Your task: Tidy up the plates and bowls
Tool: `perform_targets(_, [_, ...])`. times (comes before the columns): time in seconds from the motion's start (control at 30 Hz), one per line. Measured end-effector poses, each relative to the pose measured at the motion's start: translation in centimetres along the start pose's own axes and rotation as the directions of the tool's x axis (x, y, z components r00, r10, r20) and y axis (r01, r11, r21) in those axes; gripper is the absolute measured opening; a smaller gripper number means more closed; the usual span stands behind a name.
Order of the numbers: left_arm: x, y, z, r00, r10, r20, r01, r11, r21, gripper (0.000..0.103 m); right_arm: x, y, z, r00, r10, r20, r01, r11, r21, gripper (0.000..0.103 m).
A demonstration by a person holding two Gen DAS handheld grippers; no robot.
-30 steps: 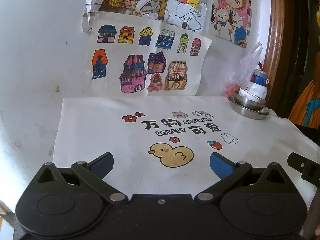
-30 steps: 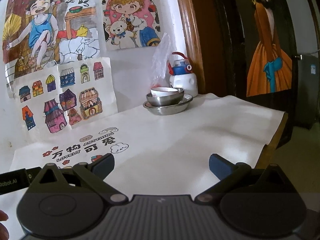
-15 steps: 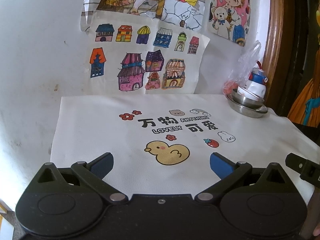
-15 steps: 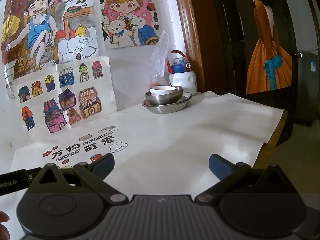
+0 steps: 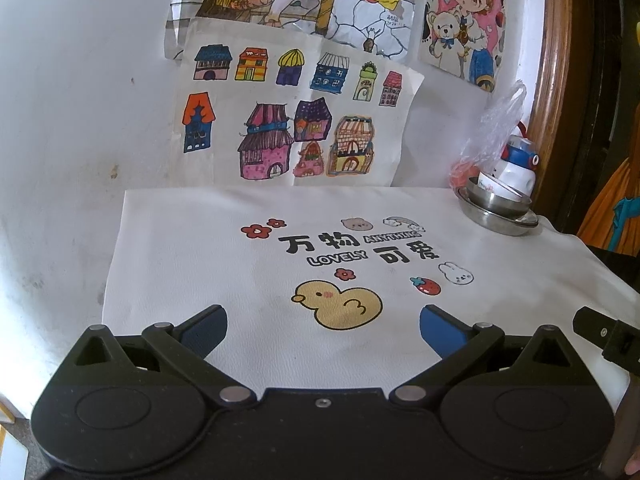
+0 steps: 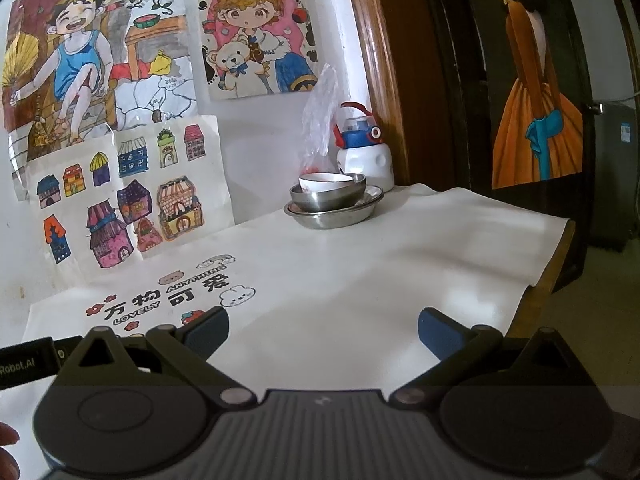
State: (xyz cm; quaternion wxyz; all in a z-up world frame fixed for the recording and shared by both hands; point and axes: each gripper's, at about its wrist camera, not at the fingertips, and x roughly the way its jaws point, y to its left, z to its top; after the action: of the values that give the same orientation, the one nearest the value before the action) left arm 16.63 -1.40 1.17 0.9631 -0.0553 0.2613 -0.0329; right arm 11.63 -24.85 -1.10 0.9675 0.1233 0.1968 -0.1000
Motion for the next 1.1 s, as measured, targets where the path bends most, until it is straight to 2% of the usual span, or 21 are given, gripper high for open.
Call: perform_targets(1.1, [-0.29, -0.16, 0.0, 1.0, 0.016, -0.024, -0.016, 1.0, -0.005, 0.102, 0.0, 0.11, -0.47, 1.0, 0.013, -0.012, -0.013, 1.0, -0.01, 0.103])
